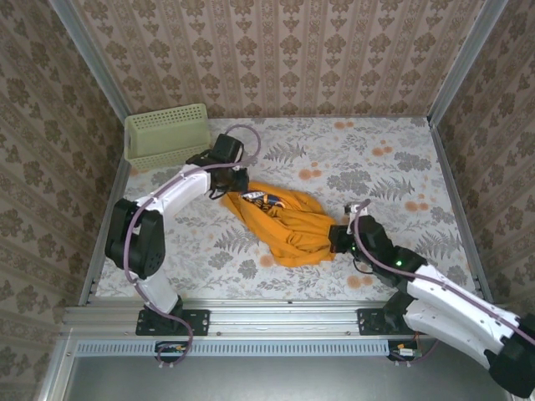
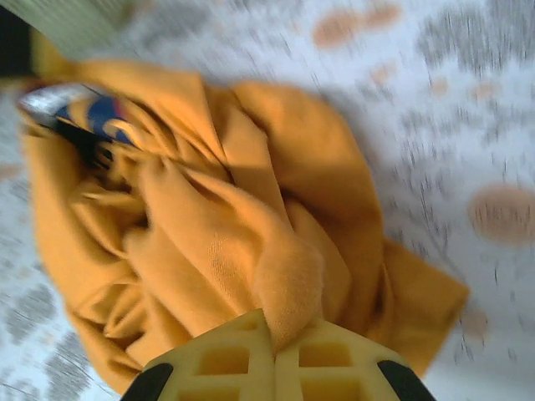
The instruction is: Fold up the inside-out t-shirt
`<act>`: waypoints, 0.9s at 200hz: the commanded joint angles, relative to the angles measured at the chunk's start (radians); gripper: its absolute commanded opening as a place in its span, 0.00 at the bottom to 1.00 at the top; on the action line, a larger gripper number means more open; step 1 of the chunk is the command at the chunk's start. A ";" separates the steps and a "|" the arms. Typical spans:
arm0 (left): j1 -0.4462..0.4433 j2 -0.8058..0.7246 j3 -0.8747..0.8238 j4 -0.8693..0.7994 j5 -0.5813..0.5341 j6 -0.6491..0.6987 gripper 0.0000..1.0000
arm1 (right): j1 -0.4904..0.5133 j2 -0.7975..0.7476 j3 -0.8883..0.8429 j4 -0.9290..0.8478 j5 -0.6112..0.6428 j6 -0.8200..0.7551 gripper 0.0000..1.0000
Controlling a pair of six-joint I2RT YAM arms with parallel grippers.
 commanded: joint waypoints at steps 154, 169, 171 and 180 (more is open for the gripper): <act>-0.001 -0.101 -0.240 0.222 0.267 0.016 0.72 | 0.126 0.717 0.592 -0.209 0.096 -0.333 0.78; -0.001 -0.080 -0.223 0.221 0.273 0.012 0.65 | 0.128 0.742 0.605 -0.216 0.156 -0.322 0.71; -0.001 -0.079 -0.221 0.219 0.272 0.010 0.64 | 0.128 0.743 0.605 -0.217 0.163 -0.321 0.69; -0.001 -0.064 -0.204 0.211 0.272 0.009 0.57 | 0.129 0.740 0.603 -0.213 0.182 -0.324 0.61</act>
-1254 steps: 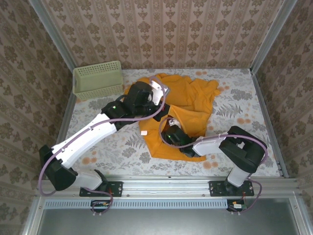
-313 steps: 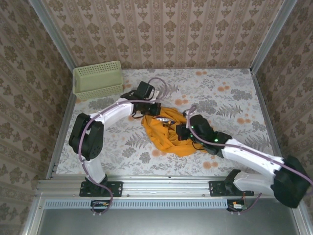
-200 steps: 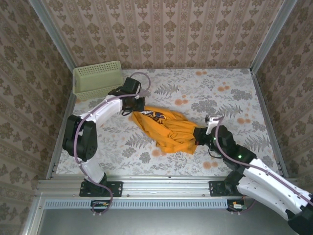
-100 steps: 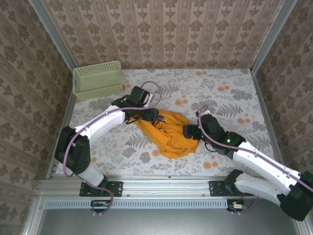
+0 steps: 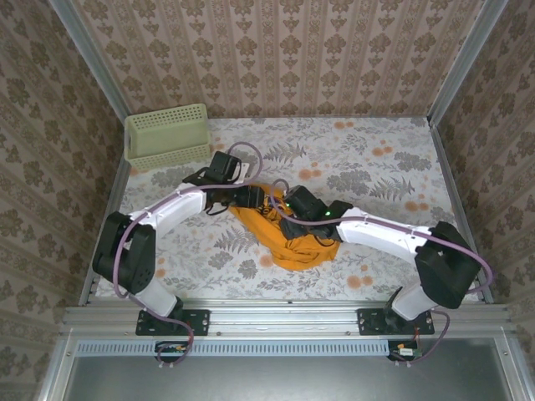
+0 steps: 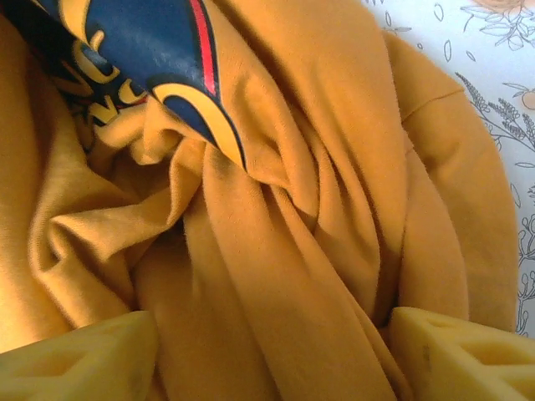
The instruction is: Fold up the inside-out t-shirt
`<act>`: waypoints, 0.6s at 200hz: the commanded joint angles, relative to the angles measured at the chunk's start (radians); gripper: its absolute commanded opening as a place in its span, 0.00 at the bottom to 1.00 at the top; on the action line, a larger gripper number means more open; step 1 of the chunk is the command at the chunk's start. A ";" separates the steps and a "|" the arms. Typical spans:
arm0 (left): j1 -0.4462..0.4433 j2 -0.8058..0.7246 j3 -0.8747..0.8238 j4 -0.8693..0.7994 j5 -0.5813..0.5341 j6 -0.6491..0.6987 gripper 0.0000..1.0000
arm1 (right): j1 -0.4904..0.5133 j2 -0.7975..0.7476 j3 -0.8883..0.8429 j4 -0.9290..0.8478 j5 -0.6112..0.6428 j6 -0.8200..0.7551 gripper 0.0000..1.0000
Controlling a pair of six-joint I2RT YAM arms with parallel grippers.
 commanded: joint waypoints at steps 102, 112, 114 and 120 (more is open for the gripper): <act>0.108 0.125 0.193 -0.084 -0.089 -0.107 0.00 | 0.029 -0.611 -0.197 0.112 0.015 -0.054 0.00; 0.129 0.120 0.192 -0.080 -0.089 -0.122 0.00 | 0.020 -0.670 -0.230 0.125 0.014 -0.026 0.00; 0.134 0.118 0.192 -0.080 -0.087 -0.125 0.00 | 0.019 -0.681 -0.238 0.127 0.013 -0.020 0.00; 0.145 0.116 0.195 -0.082 -0.086 -0.131 0.00 | 0.011 -0.709 -0.261 0.133 0.013 -0.002 0.00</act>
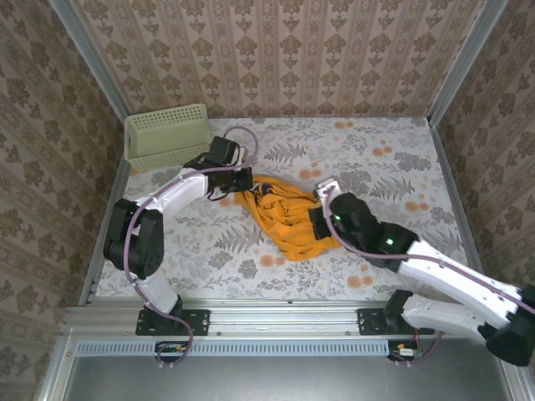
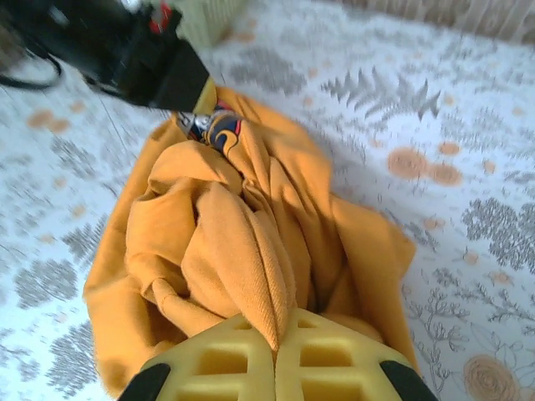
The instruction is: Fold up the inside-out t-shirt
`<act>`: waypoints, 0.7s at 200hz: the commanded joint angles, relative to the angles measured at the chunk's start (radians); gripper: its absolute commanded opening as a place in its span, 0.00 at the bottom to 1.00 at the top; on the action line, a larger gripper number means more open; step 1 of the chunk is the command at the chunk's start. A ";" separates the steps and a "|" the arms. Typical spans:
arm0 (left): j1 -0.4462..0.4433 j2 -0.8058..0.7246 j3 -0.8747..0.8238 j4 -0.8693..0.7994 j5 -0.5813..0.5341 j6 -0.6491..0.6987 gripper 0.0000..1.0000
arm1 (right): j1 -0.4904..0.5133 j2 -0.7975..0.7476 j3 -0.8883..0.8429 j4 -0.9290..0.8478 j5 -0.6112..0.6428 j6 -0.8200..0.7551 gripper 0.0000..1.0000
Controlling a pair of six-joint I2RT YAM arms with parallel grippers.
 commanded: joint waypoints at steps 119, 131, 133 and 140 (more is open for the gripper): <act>-0.320 -0.208 -0.016 -0.166 -0.326 0.100 0.70 | -0.099 -0.034 -0.301 0.228 -0.130 0.334 0.00; -0.389 -0.240 -0.035 -0.140 -0.340 0.100 0.72 | -0.092 -0.032 -0.291 0.235 -0.142 0.329 0.00; -0.396 -0.242 -0.038 -0.137 -0.340 0.099 0.72 | -0.089 -0.033 -0.289 0.237 -0.143 0.328 0.00; -0.424 -0.244 -0.043 -0.123 -0.335 0.094 0.72 | -0.083 -0.034 -0.287 0.244 -0.147 0.326 0.00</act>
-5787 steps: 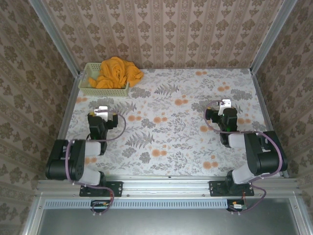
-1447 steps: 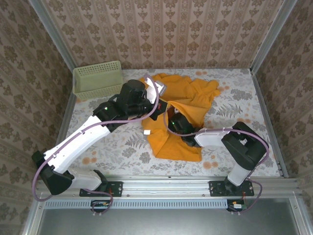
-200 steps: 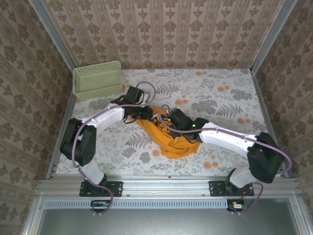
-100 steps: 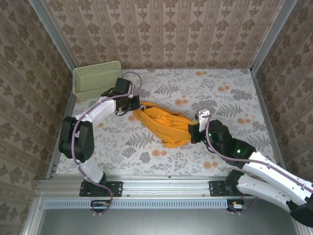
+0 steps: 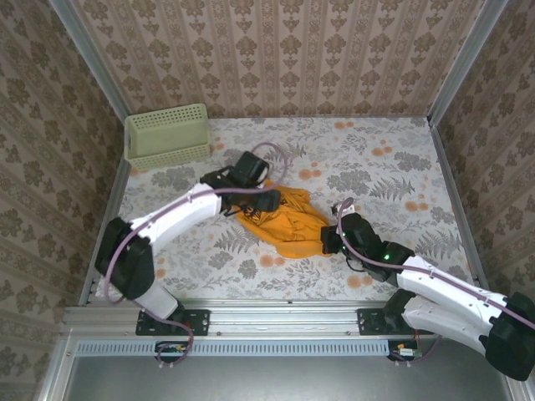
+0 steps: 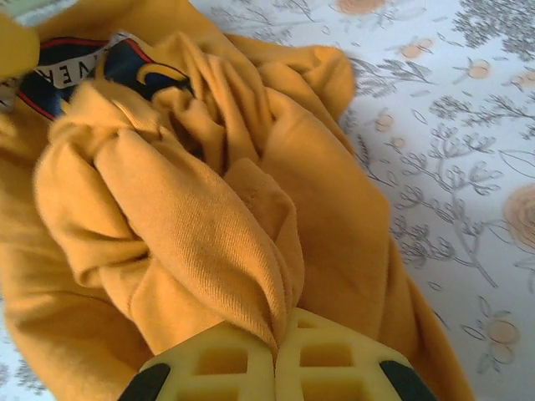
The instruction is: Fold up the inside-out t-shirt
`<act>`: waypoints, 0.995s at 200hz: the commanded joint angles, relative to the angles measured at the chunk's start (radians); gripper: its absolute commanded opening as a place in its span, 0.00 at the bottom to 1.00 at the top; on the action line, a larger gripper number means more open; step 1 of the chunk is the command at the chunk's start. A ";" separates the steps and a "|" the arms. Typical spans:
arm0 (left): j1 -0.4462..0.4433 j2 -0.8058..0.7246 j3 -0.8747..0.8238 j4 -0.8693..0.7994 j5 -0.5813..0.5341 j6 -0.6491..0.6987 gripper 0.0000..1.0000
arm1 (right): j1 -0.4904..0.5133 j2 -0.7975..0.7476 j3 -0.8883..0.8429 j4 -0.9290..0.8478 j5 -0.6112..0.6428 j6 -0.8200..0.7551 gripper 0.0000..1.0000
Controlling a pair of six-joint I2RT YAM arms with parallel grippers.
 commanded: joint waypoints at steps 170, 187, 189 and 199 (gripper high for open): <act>-0.138 -0.075 -0.143 0.104 -0.040 0.006 0.00 | -0.030 0.098 0.184 -0.063 -0.086 0.016 0.37; -0.157 -0.160 -0.199 0.168 -0.031 0.032 0.00 | -0.039 0.136 0.249 -0.092 -0.140 -0.052 0.55; -0.159 -0.169 -0.205 0.175 -0.031 0.035 0.00 | -0.039 0.143 0.255 -0.095 -0.145 -0.061 0.57; -0.165 -0.208 -0.240 0.212 -0.017 0.043 0.00 | -0.041 0.184 0.291 -0.104 -0.177 -0.095 0.64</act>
